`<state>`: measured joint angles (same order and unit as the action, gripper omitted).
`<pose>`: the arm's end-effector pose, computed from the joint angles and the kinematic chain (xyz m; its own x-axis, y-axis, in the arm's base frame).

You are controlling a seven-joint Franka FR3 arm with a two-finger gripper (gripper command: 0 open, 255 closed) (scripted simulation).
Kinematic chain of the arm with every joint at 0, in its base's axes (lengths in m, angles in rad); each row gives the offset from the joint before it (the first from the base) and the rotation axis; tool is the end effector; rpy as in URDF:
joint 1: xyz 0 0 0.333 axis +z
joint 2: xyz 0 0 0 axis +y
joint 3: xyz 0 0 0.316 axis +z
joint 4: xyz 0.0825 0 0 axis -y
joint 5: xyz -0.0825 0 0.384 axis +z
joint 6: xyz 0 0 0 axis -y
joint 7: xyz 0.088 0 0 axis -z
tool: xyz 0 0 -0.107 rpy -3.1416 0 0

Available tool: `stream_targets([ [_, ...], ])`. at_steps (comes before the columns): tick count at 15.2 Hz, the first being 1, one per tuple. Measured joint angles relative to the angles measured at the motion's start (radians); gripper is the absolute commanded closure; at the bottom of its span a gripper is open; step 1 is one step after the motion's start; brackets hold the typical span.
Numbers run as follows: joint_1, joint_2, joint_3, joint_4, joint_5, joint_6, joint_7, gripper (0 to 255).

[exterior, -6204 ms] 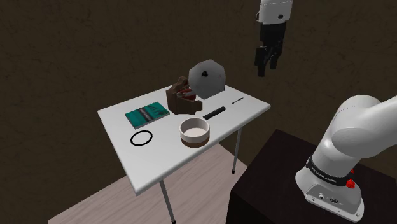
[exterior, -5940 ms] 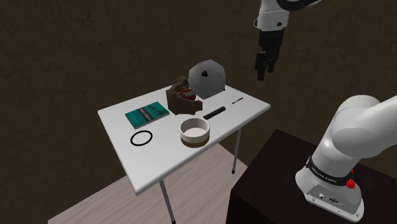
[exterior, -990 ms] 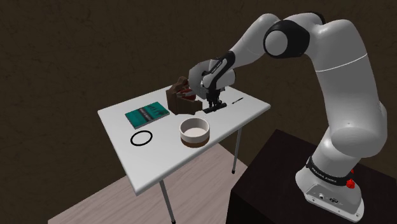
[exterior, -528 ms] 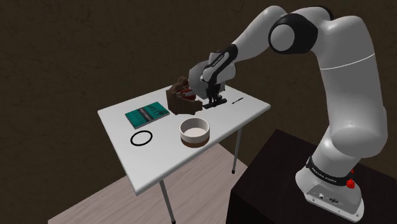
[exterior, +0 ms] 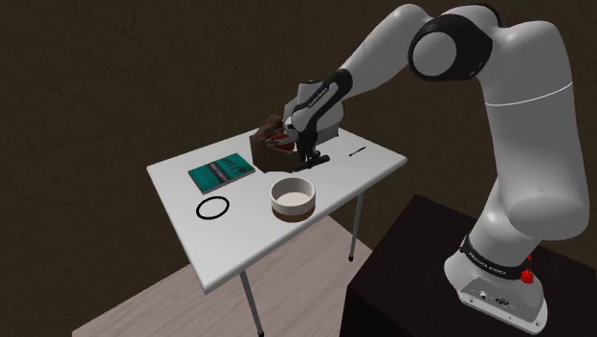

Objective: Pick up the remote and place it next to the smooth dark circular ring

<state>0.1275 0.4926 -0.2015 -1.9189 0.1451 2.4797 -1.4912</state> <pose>0.6343 -0.0409 0.2464 0.2348 0.9720 0.0097 0.9687 -0.2348 0.0810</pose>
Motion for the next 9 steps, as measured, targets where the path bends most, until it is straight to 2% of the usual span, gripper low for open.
stream_targets([
  [9,0.167,0.006,0.019,0.009,-0.039,0.000,0.217,255],
])
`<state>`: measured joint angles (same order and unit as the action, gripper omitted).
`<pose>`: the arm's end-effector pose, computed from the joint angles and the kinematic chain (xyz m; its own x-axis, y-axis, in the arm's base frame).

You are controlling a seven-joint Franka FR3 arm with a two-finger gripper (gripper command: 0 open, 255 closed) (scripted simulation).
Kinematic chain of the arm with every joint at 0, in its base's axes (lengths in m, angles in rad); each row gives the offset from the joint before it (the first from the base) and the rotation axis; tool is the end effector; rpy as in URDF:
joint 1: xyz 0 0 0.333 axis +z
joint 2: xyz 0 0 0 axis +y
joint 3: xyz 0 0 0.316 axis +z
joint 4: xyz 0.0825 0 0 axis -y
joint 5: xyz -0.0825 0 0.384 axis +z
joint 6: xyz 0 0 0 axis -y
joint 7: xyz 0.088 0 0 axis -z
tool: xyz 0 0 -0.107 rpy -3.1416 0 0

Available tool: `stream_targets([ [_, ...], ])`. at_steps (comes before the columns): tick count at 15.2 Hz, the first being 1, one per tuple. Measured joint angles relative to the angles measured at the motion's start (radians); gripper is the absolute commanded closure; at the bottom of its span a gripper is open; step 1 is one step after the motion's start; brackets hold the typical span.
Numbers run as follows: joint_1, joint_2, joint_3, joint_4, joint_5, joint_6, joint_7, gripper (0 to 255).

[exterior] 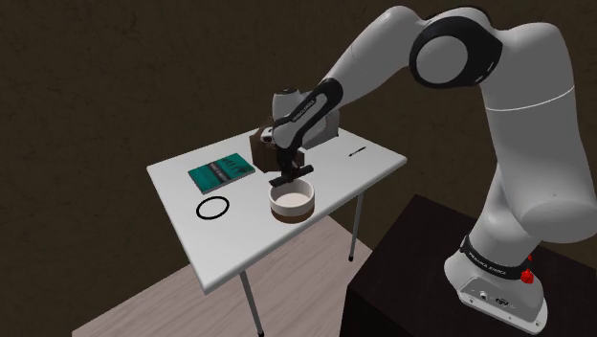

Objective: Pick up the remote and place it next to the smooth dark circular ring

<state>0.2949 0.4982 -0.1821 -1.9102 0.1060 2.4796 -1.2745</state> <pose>0.6331 0.0776 0.2454 0.2367 0.9715 0.0096 0.9681 -0.2367 0.0828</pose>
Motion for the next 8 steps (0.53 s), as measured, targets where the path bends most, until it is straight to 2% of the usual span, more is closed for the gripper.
stream_targets([
  [8,0.136,0.046,0.020,0.082,-0.028,-0.037,0.181,255],
])
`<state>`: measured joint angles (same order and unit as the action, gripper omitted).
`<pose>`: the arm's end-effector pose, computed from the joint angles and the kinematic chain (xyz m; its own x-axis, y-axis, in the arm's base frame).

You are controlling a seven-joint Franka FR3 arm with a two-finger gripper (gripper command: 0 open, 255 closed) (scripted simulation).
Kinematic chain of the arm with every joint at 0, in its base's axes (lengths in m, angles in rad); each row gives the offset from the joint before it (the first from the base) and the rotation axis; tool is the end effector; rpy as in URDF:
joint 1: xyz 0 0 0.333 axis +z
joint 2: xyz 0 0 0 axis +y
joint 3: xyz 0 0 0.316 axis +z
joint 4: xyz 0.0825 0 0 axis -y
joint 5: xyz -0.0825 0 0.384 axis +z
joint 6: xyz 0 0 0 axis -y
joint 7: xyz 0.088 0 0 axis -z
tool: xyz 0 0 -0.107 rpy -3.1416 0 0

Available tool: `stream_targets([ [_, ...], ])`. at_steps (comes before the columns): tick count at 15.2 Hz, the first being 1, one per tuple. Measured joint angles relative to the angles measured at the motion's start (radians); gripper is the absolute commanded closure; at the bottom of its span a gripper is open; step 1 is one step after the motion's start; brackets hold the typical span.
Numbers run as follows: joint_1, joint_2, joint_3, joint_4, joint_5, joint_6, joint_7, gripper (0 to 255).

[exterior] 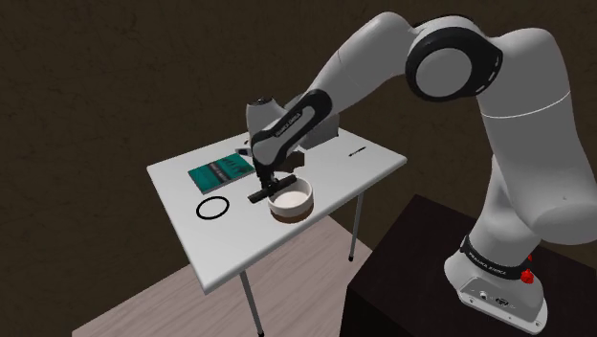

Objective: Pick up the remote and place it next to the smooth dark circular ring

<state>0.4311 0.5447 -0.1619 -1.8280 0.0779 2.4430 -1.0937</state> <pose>0.6307 0.1822 0.2455 0.2366 0.9716 0.0106 0.9680 -0.2366 0.0836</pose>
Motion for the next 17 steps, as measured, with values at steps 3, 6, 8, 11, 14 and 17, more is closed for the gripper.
stream_targets([
  [3,0.053,0.027,0.009,0.046,-0.009,-0.023,0.069,255],
  [6,0.099,0.059,0.016,0.109,-0.018,-0.055,0.131,255],
  [8,0.126,0.098,0.022,0.178,-0.021,-0.087,0.170,255],
  [11,0.145,0.125,0.026,0.207,-0.023,-0.090,0.196,255],
  [14,0.146,0.152,0.028,0.214,-0.021,-0.069,0.200,255],
  [17,0.144,0.178,0.031,0.214,-0.018,-0.043,0.198,255],
])
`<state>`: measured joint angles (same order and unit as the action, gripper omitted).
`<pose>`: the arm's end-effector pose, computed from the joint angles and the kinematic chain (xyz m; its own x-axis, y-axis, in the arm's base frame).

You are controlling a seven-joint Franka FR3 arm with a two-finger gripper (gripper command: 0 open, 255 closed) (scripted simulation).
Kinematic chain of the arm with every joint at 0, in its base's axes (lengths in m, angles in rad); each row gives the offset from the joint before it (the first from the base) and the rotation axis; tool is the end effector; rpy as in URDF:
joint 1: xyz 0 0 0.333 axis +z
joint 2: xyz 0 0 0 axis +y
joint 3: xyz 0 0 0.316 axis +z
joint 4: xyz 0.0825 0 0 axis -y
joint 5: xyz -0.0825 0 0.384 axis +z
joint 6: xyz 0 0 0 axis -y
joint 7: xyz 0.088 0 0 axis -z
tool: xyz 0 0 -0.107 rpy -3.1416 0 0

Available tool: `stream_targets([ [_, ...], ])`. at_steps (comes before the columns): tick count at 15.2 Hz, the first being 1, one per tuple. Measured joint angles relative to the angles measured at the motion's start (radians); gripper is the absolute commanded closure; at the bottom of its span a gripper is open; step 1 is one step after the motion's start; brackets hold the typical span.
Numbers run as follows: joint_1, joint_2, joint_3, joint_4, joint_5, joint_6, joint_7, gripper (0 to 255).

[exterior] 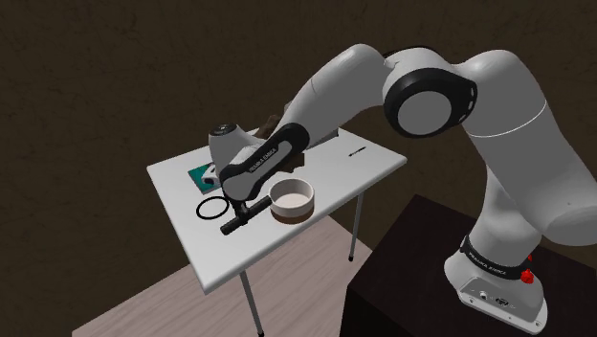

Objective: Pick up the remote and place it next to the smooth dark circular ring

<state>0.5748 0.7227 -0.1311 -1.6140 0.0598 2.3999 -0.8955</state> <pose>0.6267 0.3119 0.2109 0.2362 0.9717 0.0100 0.9683 -0.2362 0.0817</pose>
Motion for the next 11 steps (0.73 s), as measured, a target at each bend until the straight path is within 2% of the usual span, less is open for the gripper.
stream_targets([
  [11,-0.006,0.076,0.006,0.021,0.007,0.058,0.000,255],
])
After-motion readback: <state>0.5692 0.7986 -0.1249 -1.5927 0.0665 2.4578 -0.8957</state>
